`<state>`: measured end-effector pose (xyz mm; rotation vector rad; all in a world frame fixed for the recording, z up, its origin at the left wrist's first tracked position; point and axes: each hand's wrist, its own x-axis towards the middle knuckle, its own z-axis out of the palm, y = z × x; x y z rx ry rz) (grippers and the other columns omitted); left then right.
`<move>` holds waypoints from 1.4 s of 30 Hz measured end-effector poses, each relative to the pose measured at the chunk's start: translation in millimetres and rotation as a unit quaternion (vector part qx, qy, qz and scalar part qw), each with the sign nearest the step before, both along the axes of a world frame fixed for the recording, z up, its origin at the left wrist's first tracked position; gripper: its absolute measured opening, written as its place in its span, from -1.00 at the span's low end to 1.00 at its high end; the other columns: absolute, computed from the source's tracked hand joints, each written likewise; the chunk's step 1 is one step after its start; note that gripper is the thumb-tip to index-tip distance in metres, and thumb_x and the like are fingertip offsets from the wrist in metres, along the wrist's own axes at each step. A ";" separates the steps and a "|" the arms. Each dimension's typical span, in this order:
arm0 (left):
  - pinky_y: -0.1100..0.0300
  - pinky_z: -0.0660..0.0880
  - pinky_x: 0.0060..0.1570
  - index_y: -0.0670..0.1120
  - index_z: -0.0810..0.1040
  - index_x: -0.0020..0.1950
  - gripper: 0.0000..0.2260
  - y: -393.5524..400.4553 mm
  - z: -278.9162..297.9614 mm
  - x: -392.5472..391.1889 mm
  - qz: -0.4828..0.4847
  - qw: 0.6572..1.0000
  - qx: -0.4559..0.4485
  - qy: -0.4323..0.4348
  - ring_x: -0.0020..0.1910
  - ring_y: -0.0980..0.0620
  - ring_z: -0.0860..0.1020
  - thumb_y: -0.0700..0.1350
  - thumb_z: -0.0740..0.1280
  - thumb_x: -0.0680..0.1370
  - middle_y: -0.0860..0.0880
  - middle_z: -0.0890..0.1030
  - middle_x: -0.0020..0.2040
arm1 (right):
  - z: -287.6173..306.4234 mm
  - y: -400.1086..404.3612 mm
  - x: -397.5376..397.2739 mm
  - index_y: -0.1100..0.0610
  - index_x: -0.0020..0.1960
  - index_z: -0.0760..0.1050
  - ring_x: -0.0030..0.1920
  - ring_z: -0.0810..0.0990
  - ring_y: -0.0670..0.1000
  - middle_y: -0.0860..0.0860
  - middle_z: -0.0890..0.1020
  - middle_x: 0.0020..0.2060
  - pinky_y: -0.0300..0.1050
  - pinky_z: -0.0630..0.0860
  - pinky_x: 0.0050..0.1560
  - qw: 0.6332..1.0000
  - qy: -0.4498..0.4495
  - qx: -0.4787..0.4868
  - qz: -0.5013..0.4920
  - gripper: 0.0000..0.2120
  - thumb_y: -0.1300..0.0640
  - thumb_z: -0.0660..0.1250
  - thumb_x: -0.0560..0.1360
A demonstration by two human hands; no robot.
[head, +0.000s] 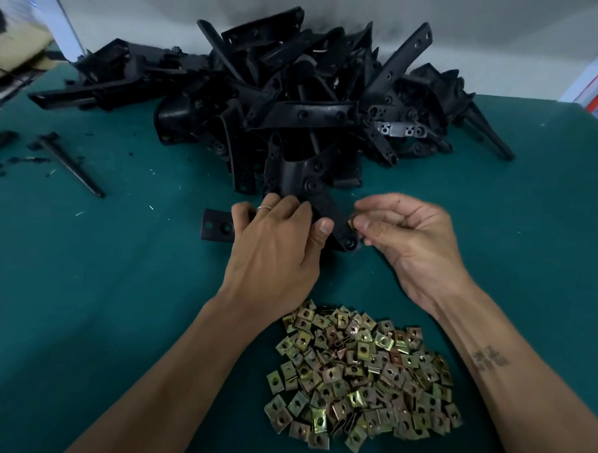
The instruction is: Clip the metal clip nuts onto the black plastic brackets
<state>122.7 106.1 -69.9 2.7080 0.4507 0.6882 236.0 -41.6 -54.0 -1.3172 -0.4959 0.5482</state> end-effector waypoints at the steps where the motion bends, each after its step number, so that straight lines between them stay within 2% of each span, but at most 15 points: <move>1: -0.11 0.28 0.05 0.01 0.28 -0.19 -0.67 0.0 0.0 -0.2 0.000 1.000 0.001 0.000 -0.11 -0.05 0.41 0.11 -0.01 0.71 0.05 0.40 -0.19 | 0.5 0.3 0.0 0.16 -0.11 0.71 -0.23 0.66 -0.01 0.11 0.72 -0.24 -0.24 0.57 -0.20 1.000 -0.001 -0.002 -0.003 -0.82 0.28 0.54 0.29; 8: -0.12 0.28 0.05 0.01 0.28 -0.19 -0.66 1.7 0.4 -1.0 -0.004 1.000 -0.010 -0.002 -0.08 -0.07 0.43 0.13 -0.02 0.71 0.04 0.41 -0.17 | 0.5 4.1 -5.0 0.09 -0.21 0.72 -0.18 0.63 0.05 0.11 0.72 -0.23 -0.20 0.55 -0.19 0.998 -0.052 -0.019 -0.031 -0.88 0.23 0.58 0.28; 13: -0.12 0.27 0.06 0.00 0.29 -0.18 -0.67 1.7 1.1 -1.1 -0.003 1.000 -0.012 -0.002 -0.06 -0.08 0.44 0.11 0.00 0.71 0.05 0.41 -0.16 | 1.3 2.1 -2.5 0.06 -0.18 0.73 -0.21 0.58 0.12 0.26 0.69 -0.19 -0.15 0.56 -0.16 0.992 -0.110 -0.053 -0.044 -0.84 0.31 0.58 0.38; 18: -0.10 0.27 0.06 0.01 0.29 -0.18 -0.67 3.2 0.1 0.0 -0.004 1.000 -0.017 -0.004 -0.07 -0.06 0.43 0.12 0.00 0.71 0.04 0.44 -0.16 | -1.0 0.6 -0.4 -0.01 -0.16 0.74 -0.28 0.60 -0.05 0.04 0.73 -0.26 -0.23 0.58 -0.18 0.986 -0.146 -0.064 -0.042 -0.84 0.25 0.59 0.39; 23: -0.06 0.25 0.03 0.03 0.29 -0.19 -0.73 4.9 -2.3 -0.6 0.012 1.000 -0.018 -0.016 -0.07 -0.05 0.43 0.03 0.08 0.70 0.08 0.41 -0.16 | -3.5 3.3 -6.2 -0.01 -0.16 0.74 -0.21 0.66 -0.09 0.01 0.75 -0.15 -0.29 0.57 -0.13 0.988 -0.141 -0.044 -0.042 -0.81 0.28 0.56 0.40; 28: -0.08 0.26 0.02 0.03 0.28 -0.19 -0.73 4.4 -1.7 -1.1 0.013 0.999 -0.018 -0.026 -0.08 -0.06 0.43 0.06 0.04 0.68 0.09 0.39 -0.17 | -5.5 7.0 -11.4 -0.01 -0.20 0.74 -0.14 0.69 -0.12 -0.03 0.75 -0.13 -0.33 0.56 -0.10 0.989 -0.134 -0.040 -0.039 -0.77 0.33 0.54 0.41; 33: -0.08 0.27 0.00 0.04 0.27 -0.20 -0.76 5.2 -1.0 -3.6 0.011 0.998 -0.033 -0.046 -0.12 -0.05 0.43 -0.01 0.08 0.68 0.11 0.38 -0.21 | -4.4 8.1 -15.0 0.02 -0.20 0.73 -0.12 0.67 -0.11 -0.06 0.73 -0.14 -0.31 0.55 -0.07 0.987 -0.158 -0.027 -0.021 -0.80 0.32 0.54 0.40; 37: -0.08 0.27 0.01 0.04 0.27 -0.20 -0.73 5.3 0.9 -3.6 0.016 0.998 -0.038 -0.048 -0.11 -0.05 0.44 0.06 0.04 0.69 0.11 0.40 -0.21 | -3.7 4.7 -17.7 0.05 -0.07 0.72 -0.19 0.59 -0.14 -0.04 0.71 -0.14 -0.32 0.52 -0.11 0.984 -0.175 -0.035 -0.002 -0.84 0.28 0.53 0.43; 40: -0.08 0.27 0.00 0.04 0.27 -0.18 -0.68 5.5 2.5 -2.6 0.017 0.998 -0.039 -0.044 -0.10 -0.06 0.44 0.13 -0.03 0.69 0.08 0.42 -0.20 | -4.1 1.0 -16.2 0.03 0.08 0.69 -0.16 0.60 -0.14 -0.11 0.71 -0.14 -0.28 0.53 -0.06 0.965 -0.241 -0.099 -0.015 -0.75 0.16 0.58 0.42; 42: -0.07 0.26 -0.01 0.04 0.27 -0.18 -0.70 4.8 2.5 -2.4 0.014 0.998 -0.033 -0.042 -0.10 -0.07 0.44 0.11 -0.02 0.70 0.08 0.42 -0.19 | -6.5 1.8 -16.2 0.06 0.08 0.66 -0.12 0.62 -0.12 -0.13 0.68 -0.13 -0.24 0.54 -0.06 0.919 -0.355 -0.165 -0.044 -0.71 0.11 0.61 0.40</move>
